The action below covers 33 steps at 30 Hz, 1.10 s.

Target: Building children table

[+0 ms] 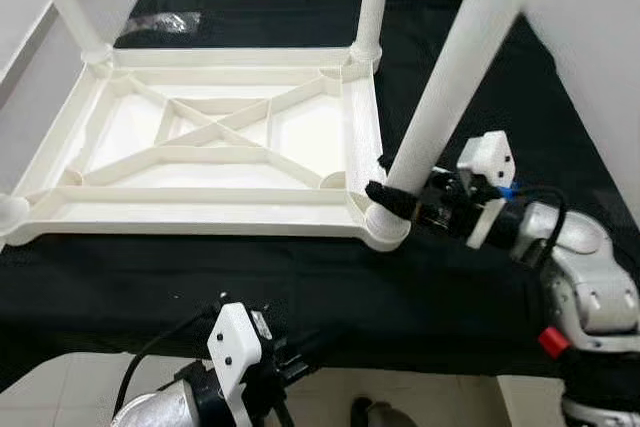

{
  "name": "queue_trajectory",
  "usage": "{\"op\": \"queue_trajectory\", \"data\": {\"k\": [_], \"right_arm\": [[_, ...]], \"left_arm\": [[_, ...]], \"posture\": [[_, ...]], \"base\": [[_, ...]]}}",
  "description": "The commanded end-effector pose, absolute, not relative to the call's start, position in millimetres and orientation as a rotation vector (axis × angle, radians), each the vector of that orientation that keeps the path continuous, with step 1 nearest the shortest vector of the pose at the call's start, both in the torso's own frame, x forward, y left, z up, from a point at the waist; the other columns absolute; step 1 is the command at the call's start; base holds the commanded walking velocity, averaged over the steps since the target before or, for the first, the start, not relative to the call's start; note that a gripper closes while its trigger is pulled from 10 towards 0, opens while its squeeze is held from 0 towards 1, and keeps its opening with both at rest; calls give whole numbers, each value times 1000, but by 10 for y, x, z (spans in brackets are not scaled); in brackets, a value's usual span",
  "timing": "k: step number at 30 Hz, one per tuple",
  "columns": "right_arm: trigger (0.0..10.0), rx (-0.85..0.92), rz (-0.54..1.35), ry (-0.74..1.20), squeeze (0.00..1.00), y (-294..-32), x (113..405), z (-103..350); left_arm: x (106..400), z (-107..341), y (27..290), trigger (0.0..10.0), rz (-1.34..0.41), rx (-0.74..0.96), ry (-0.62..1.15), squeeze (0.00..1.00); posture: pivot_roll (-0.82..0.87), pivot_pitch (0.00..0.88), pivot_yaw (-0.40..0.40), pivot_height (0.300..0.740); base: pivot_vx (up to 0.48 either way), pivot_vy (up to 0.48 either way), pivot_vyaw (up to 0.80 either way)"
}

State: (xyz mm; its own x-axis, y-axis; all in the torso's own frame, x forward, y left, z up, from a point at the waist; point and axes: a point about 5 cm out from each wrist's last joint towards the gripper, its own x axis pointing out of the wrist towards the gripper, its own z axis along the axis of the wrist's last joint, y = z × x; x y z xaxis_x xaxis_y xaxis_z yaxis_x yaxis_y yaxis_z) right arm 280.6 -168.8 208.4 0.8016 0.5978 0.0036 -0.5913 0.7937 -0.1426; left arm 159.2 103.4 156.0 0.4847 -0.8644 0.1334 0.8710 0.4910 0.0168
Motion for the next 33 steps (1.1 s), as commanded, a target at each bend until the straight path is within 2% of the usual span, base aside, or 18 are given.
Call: {"op": "queue_trajectory", "data": {"k": [1,2,6,10,13,14,16,17,18,19,21,23,24,27,30,31,32,33], "right_arm": [[0,-143,224,385,0,-1851,2553,1320],[0,-164,136,390,0,-1749,2466,1305],[0,-176,109,377,0,-1673,2433,1319],[0,-166,137,230,0,-1522,2751,1647],[0,-146,145,211,0,-1453,2811,1718],[10000,-145,172,198,0,-1399,2852,1760],[10000,-215,263,204,0,-1331,2910,1737],[10000,-170,299,187,188,-1355,2965,1749],[10000,-170,299,187,188,-1355,2965,1749],[10000,-128,352,145,1000,-1379,3032,1799],[10000,-29,499,19,1000,-1407,3118,2030],[10000,-25,633,-60,1000,-1472,3157,2261],[10000,-25,633,-60,1000,-1472,3157,2261],[10000,-106,844,-90,1000,-1571,3158,2446],[10000,-142,880,-96,1000,-1602,3169,2473],[10000,-169,930,-81,141,-1640,3189,2487],[10000,-244,959,-55,0,-1690,3247,2476],[10000,-244,959,-55,0,-1690,3247,2476]], "left_arm": [[1582,1506,1024,10000,-1068,-59,-107,0],[1608,1498,1014,10000,-1072,-59,-110,0],[1626,1490,1005,10000,-1074,-59,-112,0],[1668,1479,992,10000,-1065,-52,-125,0],[1674,1481,993,10000,-1058,-49,-130,0],[1675,1483,995,10000,-1052,-47,-132,0],[1669,1489,1001,10000,-1046,-48,-134,0],[1664,1495,998,10000,-1046,-50,-134,0],[1664,1495,998,10000,-1046,-50,-134,0],[1660,1498,993,10000,-1049,-53,-134,0],[1647,1502,987,10000,-1055,-56,-132,0],[1625,1510,982,10000,-1058,-59,-131,0],[1625,1510,982,10000,-1058,-59,-131,0],[1603,1520,975,10000,-1060,-61,-133,0],[1598,1521,974,10000,-1059,-61,-133,0],[1593,1523,975,10000,-1059,-61,-132,0],[1584,1525,977,10000,-1059,-62,-129,0],[1584,1525,977,10000,-1059,-62,-129,0]], "posture": [[41,264,-20,740],[43,252,-24,740],[44,250,-24,740],[36,231,-34,740],[44,231,-37,740],[44,234,-38,740],[37,239,-34,740],[44,245,-33,740],[44,245,-33,740],[44,245,-33,740],[52,252,-33,740],[58,264,-32,740],[58,264,-32,740],[69,272,-29,740],[69,272,-29,740],[74,278,-24,740],[80,282,-21,740],[80,282,-21,740]], "base": [[0,0,0],[0,0,0],[0,0,0],[0,0,0],[0,0,0],[0,0,0],[0,0,0],[0,0,0],[0,0,0],[0,0,0],[0,0,0],[0,0,0],[0,0,0],[0,0,0],[0,0,0],[0,0,0],[0,0,0],[0,0,0]]}}
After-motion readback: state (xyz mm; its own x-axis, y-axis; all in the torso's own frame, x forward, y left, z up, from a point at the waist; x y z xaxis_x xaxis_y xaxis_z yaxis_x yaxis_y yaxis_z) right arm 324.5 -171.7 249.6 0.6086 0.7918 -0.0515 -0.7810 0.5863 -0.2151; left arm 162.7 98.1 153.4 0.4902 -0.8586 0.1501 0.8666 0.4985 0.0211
